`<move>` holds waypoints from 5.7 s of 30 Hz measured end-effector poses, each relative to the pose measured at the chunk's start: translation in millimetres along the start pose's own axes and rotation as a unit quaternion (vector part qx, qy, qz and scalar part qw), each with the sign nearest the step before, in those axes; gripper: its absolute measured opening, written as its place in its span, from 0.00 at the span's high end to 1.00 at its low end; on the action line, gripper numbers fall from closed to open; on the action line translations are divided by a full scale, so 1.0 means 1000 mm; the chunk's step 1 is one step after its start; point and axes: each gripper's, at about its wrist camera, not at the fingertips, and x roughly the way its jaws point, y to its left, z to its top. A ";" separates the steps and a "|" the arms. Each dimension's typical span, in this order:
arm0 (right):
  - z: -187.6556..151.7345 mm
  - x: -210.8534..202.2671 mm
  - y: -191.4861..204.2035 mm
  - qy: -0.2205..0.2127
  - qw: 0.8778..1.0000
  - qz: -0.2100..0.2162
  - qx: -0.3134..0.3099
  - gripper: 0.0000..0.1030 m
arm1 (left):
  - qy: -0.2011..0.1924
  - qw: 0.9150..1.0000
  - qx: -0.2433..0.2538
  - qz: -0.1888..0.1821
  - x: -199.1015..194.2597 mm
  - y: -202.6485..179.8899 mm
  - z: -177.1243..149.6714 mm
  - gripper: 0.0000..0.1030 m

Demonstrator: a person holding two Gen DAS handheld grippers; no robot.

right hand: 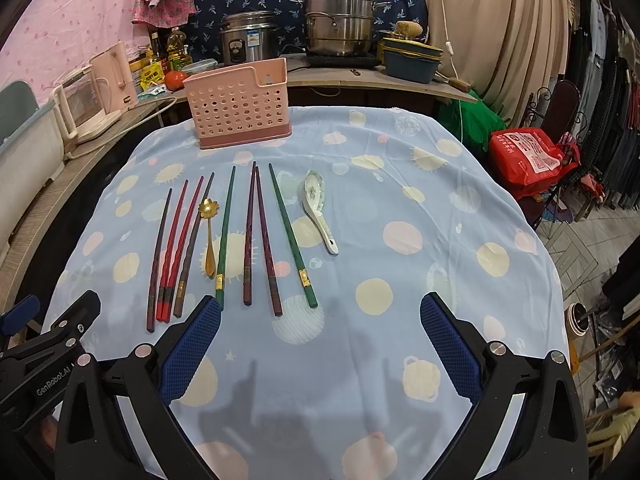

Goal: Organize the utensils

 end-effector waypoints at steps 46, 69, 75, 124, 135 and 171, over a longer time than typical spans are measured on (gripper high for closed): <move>-0.002 0.011 0.001 0.008 1.000 -0.001 0.002 0.07 | 0.015 1.000 -0.002 0.001 0.015 0.008 0.006 0.07; 0.016 0.078 -0.017 0.067 0.998 -0.006 0.014 0.07 | 0.071 0.997 -0.038 0.007 0.083 0.041 0.013 0.07; 0.024 0.091 -0.019 0.072 0.997 -0.006 0.018 0.07 | 0.078 0.997 -0.013 -0.017 0.092 0.012 0.017 0.07; 0.045 0.155 -0.011 0.043 0.999 0.024 -0.019 0.65 | 0.088 0.995 0.022 -0.029 0.102 0.000 -0.003 0.58; 0.040 0.156 0.003 0.057 0.995 0.056 -0.052 0.15 | 0.087 0.996 0.021 -0.026 0.102 0.000 -0.003 0.58; 0.045 0.055 -0.026 0.025 0.994 0.106 -0.020 0.94 | 0.049 0.993 -0.013 -0.108 0.033 0.013 0.024 0.94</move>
